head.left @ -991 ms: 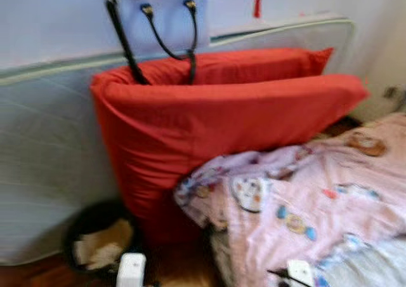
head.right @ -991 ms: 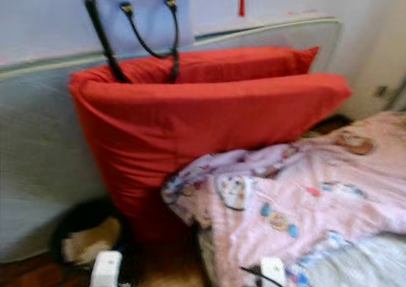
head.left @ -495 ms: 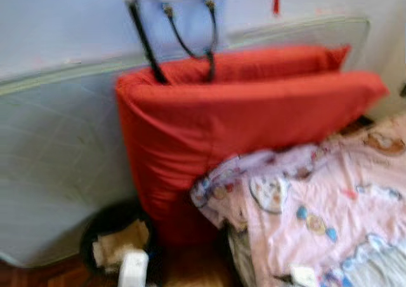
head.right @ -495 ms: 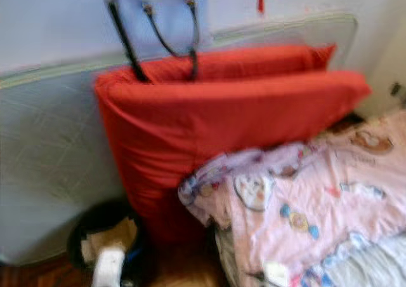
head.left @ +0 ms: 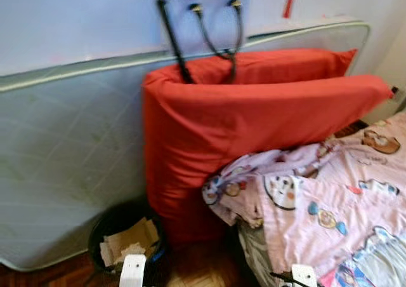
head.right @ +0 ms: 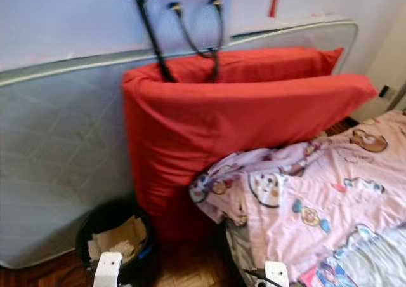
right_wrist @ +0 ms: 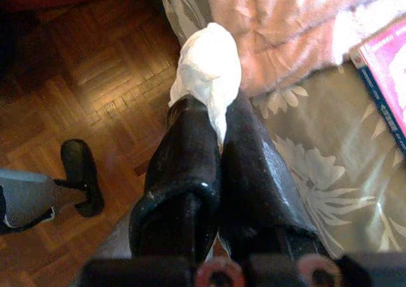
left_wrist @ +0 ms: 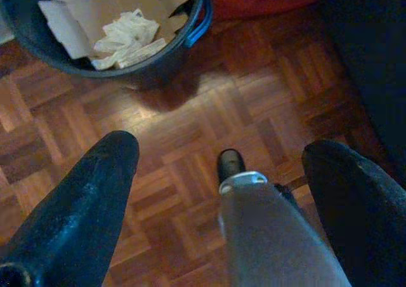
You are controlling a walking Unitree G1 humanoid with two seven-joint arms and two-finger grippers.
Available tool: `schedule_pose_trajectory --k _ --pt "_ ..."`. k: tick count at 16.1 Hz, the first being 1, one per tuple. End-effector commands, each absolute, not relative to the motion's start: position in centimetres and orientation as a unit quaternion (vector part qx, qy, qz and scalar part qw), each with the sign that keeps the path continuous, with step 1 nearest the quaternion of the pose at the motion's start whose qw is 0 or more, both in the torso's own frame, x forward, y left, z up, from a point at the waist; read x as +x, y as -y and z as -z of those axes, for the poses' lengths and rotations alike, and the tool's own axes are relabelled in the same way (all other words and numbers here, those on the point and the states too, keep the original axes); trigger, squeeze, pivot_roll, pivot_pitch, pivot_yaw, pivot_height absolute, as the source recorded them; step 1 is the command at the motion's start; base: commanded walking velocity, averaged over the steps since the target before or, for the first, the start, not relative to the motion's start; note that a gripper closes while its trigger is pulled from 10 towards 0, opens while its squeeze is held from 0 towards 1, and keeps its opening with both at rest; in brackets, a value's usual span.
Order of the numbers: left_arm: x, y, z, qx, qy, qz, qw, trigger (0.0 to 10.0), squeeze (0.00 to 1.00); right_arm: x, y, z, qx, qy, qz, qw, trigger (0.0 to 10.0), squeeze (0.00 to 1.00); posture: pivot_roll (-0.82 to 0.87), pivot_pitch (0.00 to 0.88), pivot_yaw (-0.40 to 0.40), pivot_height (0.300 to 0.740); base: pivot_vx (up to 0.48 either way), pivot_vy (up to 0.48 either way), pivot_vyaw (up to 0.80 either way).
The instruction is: Clean up the room
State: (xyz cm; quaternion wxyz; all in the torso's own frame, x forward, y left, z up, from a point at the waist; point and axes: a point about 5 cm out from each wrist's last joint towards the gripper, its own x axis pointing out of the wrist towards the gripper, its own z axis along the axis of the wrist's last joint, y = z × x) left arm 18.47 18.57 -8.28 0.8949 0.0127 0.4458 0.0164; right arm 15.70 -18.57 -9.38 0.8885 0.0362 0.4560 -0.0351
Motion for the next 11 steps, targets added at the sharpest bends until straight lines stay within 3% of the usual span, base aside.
schedule_pose_trajectory --k 1,11 --pt "18.27 -18.74 8.38 0.015 -0.452 -0.018 0.892 10.0 0.0 15.78 18.52 9.36 0.039 -0.457 0.036 0.888 10.0 0.0 -0.08 0.0 -0.015 0.74 0.0 0.322 0.0" --pt "18.18 -18.73 8.42 0.014 -0.453 -0.019 0.891 10.0 0.0 15.77 18.56 9.37 0.04 -0.457 0.037 0.888 10.0 0.0 -0.08 0.0 -0.014 0.74 0.0 0.327 0.0"
